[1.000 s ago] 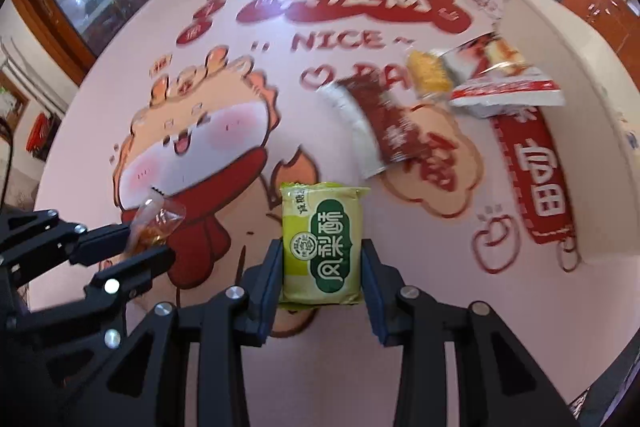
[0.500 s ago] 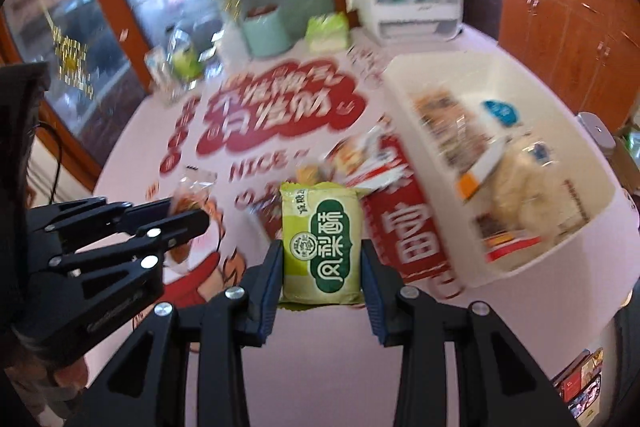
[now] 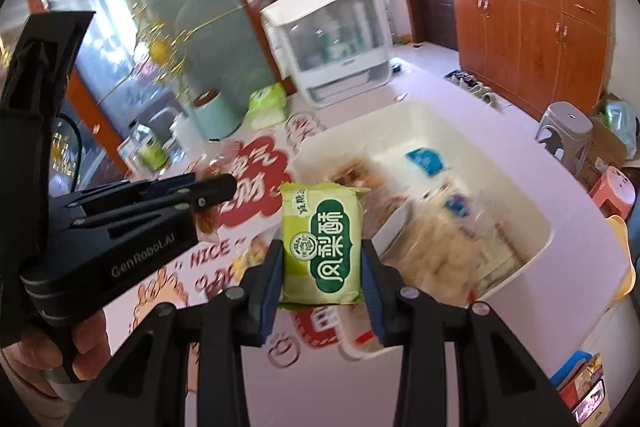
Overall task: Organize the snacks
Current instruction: 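Carry both snacks over the white tray and open both tools to release them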
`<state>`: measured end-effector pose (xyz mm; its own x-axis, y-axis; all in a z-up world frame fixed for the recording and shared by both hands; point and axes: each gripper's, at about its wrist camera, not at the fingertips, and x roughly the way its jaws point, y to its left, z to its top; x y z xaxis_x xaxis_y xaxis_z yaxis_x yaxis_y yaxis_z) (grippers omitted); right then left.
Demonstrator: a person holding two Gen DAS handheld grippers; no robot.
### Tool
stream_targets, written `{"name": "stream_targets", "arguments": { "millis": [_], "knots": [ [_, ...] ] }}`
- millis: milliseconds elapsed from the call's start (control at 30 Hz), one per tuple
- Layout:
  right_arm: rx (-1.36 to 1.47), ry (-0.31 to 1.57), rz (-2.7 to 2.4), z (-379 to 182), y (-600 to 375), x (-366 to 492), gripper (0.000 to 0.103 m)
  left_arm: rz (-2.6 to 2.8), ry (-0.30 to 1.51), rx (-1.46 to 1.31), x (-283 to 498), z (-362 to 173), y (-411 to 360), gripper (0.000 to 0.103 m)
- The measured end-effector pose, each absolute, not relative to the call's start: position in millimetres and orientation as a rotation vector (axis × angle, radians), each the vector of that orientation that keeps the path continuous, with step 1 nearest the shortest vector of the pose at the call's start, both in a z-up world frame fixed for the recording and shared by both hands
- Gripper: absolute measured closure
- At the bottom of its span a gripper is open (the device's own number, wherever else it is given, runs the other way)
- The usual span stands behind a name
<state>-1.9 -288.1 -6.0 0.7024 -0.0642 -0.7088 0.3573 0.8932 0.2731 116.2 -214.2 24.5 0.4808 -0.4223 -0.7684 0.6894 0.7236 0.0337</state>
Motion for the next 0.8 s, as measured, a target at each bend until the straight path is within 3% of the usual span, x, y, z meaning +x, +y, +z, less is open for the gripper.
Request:
{"name": "stream_targets", "arguments": {
  "millis": [300, 800],
  "knots": [
    [0.489, 0.726, -0.306, -4, -355, 11, 0.066, -0.66, 0.82, 0.38, 141, 25, -272, 0.085],
    [0.568, 0.817, -0.346, -48, -400, 32, 0.066, -0.61, 0.911, 0.447, 166, -35, -321, 0.085]
  ]
}}
